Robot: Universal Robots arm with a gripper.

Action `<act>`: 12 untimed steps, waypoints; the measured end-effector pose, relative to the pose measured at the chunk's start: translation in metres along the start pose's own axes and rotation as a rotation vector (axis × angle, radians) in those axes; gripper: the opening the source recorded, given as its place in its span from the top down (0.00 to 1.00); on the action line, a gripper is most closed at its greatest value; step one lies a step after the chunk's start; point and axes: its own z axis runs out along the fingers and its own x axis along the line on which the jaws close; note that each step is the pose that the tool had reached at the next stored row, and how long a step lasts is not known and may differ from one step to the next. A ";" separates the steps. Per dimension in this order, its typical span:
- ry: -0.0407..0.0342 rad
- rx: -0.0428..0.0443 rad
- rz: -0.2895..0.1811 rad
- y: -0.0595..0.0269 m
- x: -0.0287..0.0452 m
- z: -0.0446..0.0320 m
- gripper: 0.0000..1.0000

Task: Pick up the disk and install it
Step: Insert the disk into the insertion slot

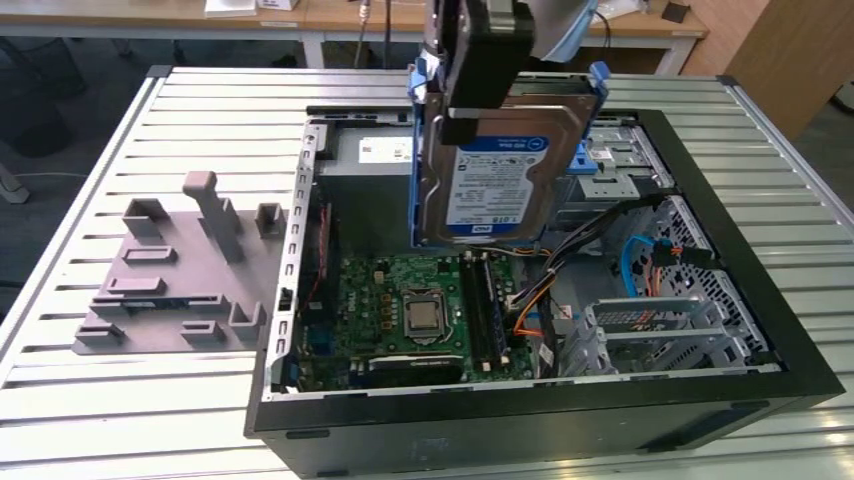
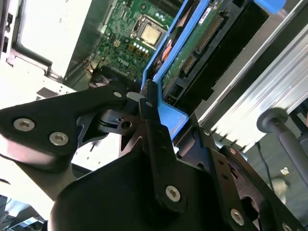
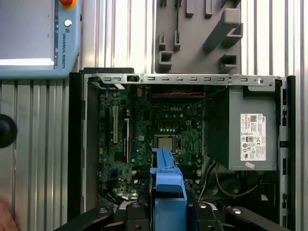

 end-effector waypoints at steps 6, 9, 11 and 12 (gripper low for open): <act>-0.0002 0.0000 0.000 -0.0077 0.0112 0.0007 0.64; -0.0001 -0.0001 0.000 -0.0093 0.0193 0.0011 0.64; -0.0001 0.0000 0.000 -0.0118 0.0244 0.0016 0.64; 0.0000 0.0000 0.000 -0.0143 0.0261 0.0016 0.64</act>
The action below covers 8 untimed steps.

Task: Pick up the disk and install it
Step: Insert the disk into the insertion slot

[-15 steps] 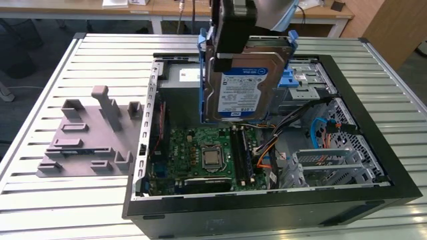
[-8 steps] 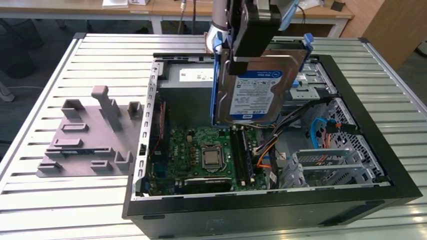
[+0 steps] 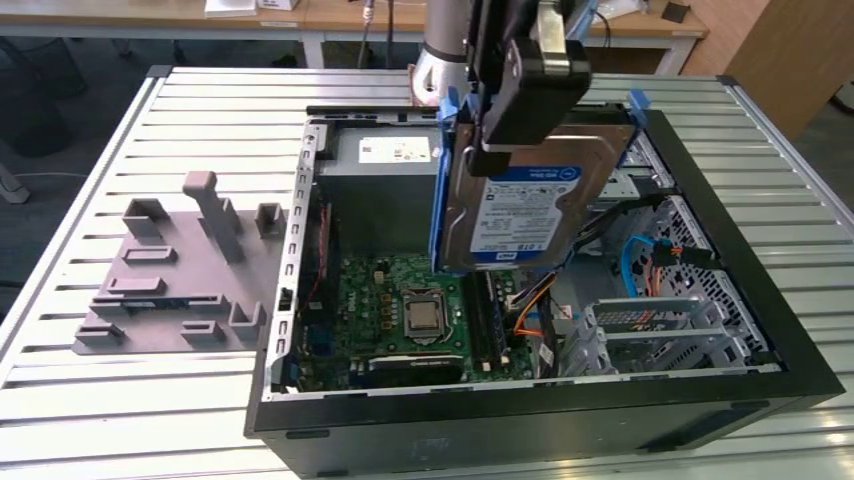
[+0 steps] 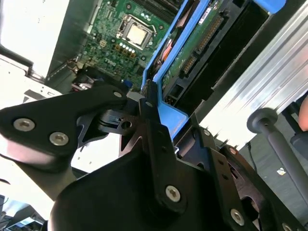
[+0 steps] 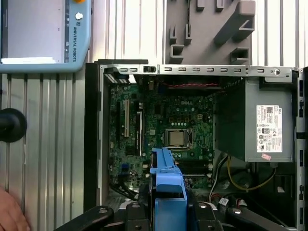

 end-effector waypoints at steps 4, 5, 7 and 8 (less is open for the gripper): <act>-0.0001 -0.0003 0.000 -0.0132 0.0048 0.0003 0.64; 0.0000 -0.0004 0.000 -0.0159 0.0058 0.0002 0.64; -0.0001 -0.0004 0.000 -0.0199 0.0080 0.0003 0.64; 0.0000 -0.0004 0.000 -0.0213 0.0095 0.0003 0.64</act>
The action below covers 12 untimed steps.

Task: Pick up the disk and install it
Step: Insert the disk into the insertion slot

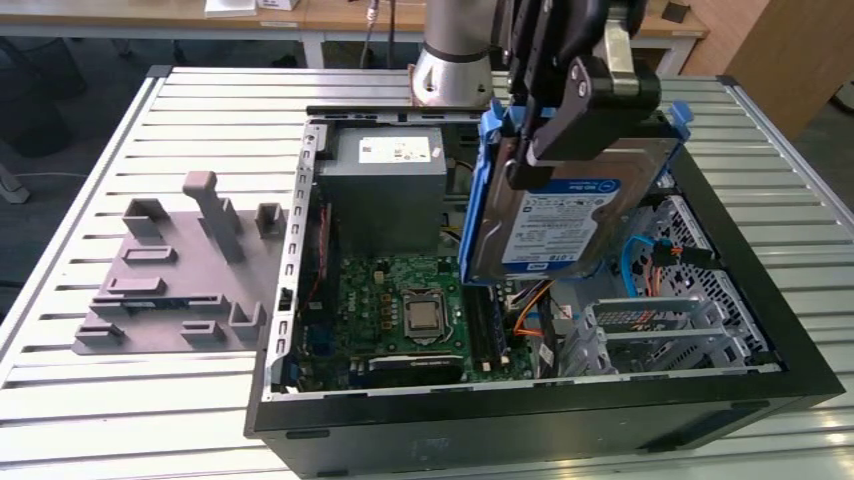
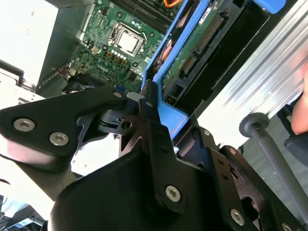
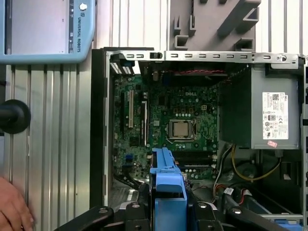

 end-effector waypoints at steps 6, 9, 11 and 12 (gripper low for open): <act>-0.0001 0.0000 0.000 -0.0073 0.0103 0.0005 0.64; -0.0002 0.0001 0.000 -0.0089 0.0114 0.0005 0.64; -0.0001 0.0001 0.000 -0.0090 0.0114 0.0005 0.64; 0.0001 0.0000 0.000 -0.0092 0.0120 0.0004 0.64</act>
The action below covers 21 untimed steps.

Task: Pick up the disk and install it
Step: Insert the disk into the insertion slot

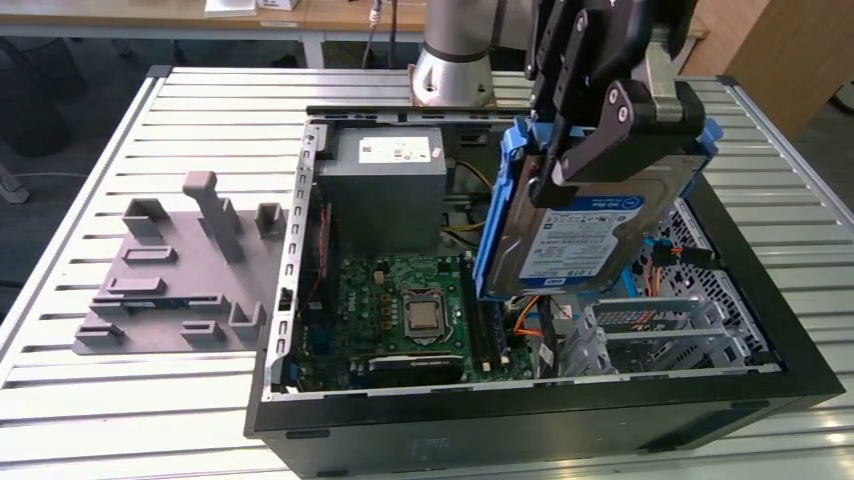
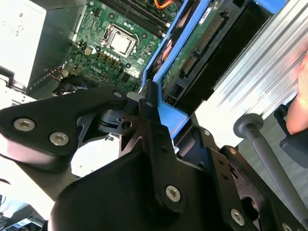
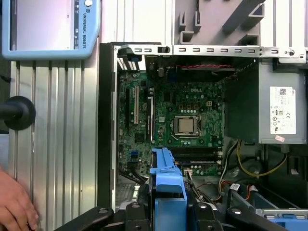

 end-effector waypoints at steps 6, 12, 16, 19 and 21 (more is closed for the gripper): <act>-0.0001 0.0000 0.000 -0.0093 0.0080 0.0013 0.64; -0.0001 -0.0001 0.000 -0.0289 0.0108 0.0036 0.64; -0.0012 -0.0001 0.000 -0.0365 0.0158 0.0052 0.64; -0.0017 -0.0009 0.000 -0.0440 0.0172 0.0066 0.64; -0.0012 -0.0013 0.000 -0.0498 0.0174 0.0074 0.64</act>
